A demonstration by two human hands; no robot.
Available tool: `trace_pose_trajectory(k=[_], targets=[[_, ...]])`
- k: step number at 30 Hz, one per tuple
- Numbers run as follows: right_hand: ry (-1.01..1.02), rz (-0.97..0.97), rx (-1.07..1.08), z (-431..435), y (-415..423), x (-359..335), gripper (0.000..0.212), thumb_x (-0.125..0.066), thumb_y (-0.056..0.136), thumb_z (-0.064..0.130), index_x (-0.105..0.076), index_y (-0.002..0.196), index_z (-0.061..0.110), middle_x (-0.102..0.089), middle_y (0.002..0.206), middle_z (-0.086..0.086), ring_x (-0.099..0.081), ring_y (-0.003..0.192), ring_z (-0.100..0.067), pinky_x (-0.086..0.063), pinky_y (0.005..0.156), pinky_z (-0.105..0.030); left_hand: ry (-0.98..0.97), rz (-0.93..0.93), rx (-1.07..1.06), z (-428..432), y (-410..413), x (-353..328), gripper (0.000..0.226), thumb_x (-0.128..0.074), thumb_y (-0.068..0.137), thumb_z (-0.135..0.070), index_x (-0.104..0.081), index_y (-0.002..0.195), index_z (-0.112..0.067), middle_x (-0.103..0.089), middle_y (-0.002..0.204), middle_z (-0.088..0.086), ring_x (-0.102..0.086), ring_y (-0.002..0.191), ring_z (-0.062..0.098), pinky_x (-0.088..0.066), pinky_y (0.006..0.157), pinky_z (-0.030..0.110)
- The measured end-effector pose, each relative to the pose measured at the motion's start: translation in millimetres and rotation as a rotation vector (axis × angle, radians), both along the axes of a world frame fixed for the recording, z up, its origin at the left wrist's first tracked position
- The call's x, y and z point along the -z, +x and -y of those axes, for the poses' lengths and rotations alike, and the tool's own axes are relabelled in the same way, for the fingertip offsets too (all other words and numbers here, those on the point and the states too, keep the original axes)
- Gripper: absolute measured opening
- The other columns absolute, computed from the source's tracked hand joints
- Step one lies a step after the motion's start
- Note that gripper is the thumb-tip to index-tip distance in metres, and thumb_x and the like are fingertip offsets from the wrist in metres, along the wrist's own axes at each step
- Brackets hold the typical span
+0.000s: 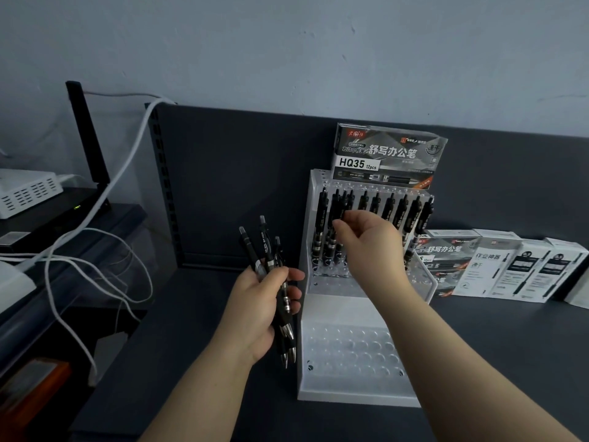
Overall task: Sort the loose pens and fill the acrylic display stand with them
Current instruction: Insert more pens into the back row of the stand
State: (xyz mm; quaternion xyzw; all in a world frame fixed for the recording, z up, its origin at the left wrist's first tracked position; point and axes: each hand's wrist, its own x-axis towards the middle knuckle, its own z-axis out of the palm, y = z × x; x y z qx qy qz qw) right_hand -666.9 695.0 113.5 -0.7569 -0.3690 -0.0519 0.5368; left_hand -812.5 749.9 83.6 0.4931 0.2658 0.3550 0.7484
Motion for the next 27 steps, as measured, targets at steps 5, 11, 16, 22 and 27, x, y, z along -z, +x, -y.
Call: trace_pose_trajectory(k=[5, 11, 16, 22, 27], targets=[[-0.115, 0.087, 0.008, -1, 2, -5, 0.028, -0.055, 0.092, 0.027, -0.064, 0.113, 0.01, -0.067, 0.088, -0.001, -0.062, 0.078, -0.016, -0.048, 0.068, -0.025, -0.017, 0.016, -0.009, 0, 3, -1, 0.008, -0.053, 0.091, -0.005, -0.061, 0.088, -0.004, -0.066, 0.077, 0.005, -0.059, 0.061, 0.013, -0.05, 0.053, 0.026], [-0.193, 0.164, 0.034, 1, -3, -8, 0.027, -0.057, 0.091, 0.028, -0.062, 0.111, 0.011, -0.06, 0.082, 0.004, -0.057, 0.072, -0.012, -0.046, 0.063, -0.022, -0.044, 0.044, -0.006, 1, 4, -2, 0.005, -0.056, 0.09, -0.006, -0.06, 0.086, -0.006, -0.061, 0.074, 0.004, -0.062, 0.062, 0.013, -0.054, 0.055, 0.026], [-0.102, 0.011, -0.114, 15, -28, -1, 0.012, -0.064, 0.086, 0.03, -0.062, 0.093, 0.02, -0.062, 0.078, 0.008, -0.058, 0.07, -0.005, -0.047, 0.062, -0.018, 0.02, 0.068, 0.053, 2, 4, -2, 0.007, -0.058, 0.088, -0.006, -0.064, 0.092, -0.008, -0.066, 0.074, 0.002, -0.065, 0.068, 0.014, -0.054, 0.064, 0.032], [-0.097, -0.405, -0.387, 22, -37, 2, 0.011, -0.066, 0.085, 0.023, -0.07, 0.08, 0.015, -0.064, 0.063, -0.003, -0.058, 0.055, -0.01, -0.045, 0.05, -0.025, 0.173, 0.024, 0.118, 7, 8, -1, 0.018, -0.059, 0.088, -0.01, -0.065, 0.105, -0.011, -0.07, 0.083, 0.001, -0.067, 0.075, 0.014, -0.054, 0.065, 0.029], [0.014, -0.455, -0.394, 26, -28, -7, 0.011, -0.064, 0.086, 0.016, -0.068, 0.076, 0.012, -0.059, 0.056, 0.006, -0.049, 0.048, -0.004, -0.04, 0.046, -0.014, 0.134, 0.065, 0.121, 7, 13, -1, 0.019, -0.059, 0.087, -0.006, -0.065, 0.105, -0.01, -0.072, 0.091, 0.006, -0.069, 0.081, 0.018, -0.055, 0.067, 0.029]])
